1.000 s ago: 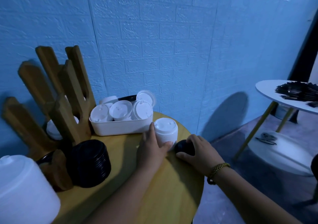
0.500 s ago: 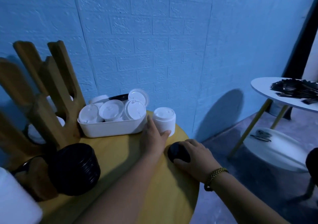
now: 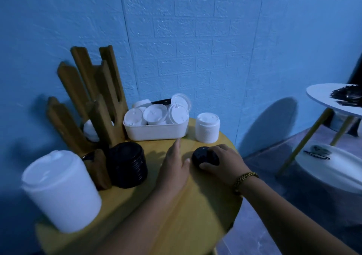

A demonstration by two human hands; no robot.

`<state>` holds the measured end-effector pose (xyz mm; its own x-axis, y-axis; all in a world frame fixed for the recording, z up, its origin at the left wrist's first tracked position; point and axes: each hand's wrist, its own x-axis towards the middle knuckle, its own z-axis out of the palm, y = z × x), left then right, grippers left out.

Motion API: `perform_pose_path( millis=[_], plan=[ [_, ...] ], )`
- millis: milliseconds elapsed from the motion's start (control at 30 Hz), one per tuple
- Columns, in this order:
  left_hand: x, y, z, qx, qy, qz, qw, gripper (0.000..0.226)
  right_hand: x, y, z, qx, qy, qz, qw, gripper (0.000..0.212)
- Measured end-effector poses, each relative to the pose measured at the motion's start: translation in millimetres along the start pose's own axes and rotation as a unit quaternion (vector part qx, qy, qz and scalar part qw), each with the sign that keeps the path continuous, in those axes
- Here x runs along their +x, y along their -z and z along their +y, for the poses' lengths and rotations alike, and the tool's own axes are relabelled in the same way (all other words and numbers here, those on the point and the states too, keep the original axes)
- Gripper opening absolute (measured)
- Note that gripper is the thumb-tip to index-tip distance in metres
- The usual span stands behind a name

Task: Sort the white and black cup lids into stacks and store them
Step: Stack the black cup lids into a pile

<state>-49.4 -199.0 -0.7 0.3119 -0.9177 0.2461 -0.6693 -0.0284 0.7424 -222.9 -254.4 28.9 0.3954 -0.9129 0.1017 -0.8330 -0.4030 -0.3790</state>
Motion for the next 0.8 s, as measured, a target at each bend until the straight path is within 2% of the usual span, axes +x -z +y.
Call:
perform_pose_path(
  millis=[200,333,367,500,633,800],
  plan=[
    [-55.5,64.4,14.8,0.084,-0.092,0.035,0.992,0.052,-20.5,-3.6,-46.4,0.010,0.039,-0.001,0.999,0.063],
    [-73.4,111.5,17.3,0.218,-0.213,0.079,0.949,0.041,-37.8,-1.8,-77.1,0.025,0.071,0.011,0.997,0.059],
    [-76.1,119.9,15.5,0.249,-0.216,0.082,0.941,0.043,-41.2,-1.2,-83.3,0.026,0.073,0.015,0.997,0.059],
    [-86.4,131.6,6.9,0.356,-0.123,0.045,0.925,0.062,-50.1,2.4,-96.8,0.027,0.070,0.015,0.997,0.056],
    [-89.5,126.8,-3.4,0.390,-0.041,0.019,0.920,0.075,-51.1,6.8,-93.8,0.039,0.063,0.022,0.997,0.053],
    [-79.7,110.7,-1.2,0.383,-0.080,0.006,0.920,0.071,-45.5,8.8,-73.7,0.052,0.045,0.040,0.997,0.055]
  ],
)
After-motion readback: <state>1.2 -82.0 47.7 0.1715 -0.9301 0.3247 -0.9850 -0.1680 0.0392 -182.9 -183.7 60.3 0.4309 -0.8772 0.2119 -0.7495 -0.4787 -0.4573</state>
